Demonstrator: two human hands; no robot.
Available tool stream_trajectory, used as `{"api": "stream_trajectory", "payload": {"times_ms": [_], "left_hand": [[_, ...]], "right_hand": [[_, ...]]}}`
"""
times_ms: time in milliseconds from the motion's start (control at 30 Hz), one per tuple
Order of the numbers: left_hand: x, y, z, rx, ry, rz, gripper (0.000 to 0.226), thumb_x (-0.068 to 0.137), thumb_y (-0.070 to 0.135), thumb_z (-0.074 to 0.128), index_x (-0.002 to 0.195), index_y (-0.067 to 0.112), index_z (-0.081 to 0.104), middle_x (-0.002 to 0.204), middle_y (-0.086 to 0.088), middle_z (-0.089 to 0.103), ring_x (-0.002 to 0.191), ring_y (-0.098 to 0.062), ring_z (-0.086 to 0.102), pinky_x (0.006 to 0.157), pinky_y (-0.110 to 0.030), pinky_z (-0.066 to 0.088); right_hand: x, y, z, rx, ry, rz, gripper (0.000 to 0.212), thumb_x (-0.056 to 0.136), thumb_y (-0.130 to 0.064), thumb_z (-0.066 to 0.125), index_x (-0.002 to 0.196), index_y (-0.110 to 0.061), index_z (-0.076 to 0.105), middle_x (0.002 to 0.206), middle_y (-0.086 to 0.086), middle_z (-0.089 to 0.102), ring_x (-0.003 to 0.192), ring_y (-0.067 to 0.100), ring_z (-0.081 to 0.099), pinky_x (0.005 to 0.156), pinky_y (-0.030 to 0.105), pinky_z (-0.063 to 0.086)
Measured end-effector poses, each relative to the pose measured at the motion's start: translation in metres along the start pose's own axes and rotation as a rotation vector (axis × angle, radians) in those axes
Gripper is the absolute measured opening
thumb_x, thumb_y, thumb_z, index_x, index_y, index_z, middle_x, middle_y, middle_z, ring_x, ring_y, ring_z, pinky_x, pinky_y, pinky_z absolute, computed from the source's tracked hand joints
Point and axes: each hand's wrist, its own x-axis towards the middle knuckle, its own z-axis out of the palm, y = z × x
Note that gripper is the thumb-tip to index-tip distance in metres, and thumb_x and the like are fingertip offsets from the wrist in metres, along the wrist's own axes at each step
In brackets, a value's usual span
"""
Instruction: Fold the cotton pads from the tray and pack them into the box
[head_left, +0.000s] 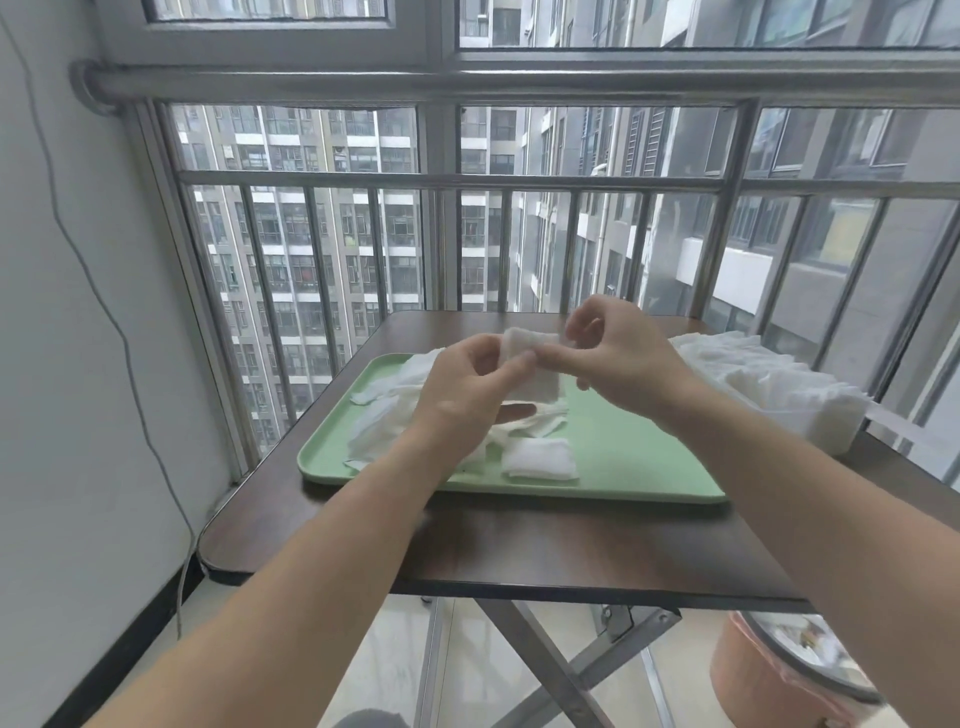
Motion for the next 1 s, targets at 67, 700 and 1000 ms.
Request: {"api": "stream_trajectory", "payload": {"times_ms": [67,700,1000], "left_hand": [[0.002,-0.003,-0.003,0.032,0.103,0.020,0.008,0.095,0.007,0.065,0.102,0.008,0.068,0.096,-0.008,0.072,0.091,-0.024,0.073,0.071,-0.034,0.062],[0.005,-0.006,-0.007,0.032,0.238,0.007,0.011,0.093,0.004,0.060,0.100,0.007,0.067,0.094,-0.006,0.069,0.079,-0.015,0.071,0.064,-0.030,0.060],[0.003,-0.007,-0.006,0.025,0.192,0.032,0.011,0.089,0.011,0.075,0.100,0.011,0.071,0.096,-0.012,0.074,0.084,-0.019,0.074,0.063,-0.028,0.059]], "right_hand": [[-0.004,0.002,0.005,-0.055,-0.013,0.042,0.033,0.092,-0.041,0.069,0.089,-0.010,0.059,0.077,0.006,0.067,0.062,0.017,0.066,0.055,0.026,0.046],[-0.020,0.000,0.010,-0.244,-0.446,0.043,0.022,0.080,-0.019,0.079,0.076,-0.021,0.057,0.078,-0.004,0.057,0.062,0.009,0.048,0.053,0.015,0.037],[-0.020,0.000,-0.028,0.247,-0.425,0.009,0.032,0.080,0.010,0.075,0.096,-0.013,0.058,0.089,0.012,0.071,0.078,0.018,0.064,0.068,0.025,0.053]]}}
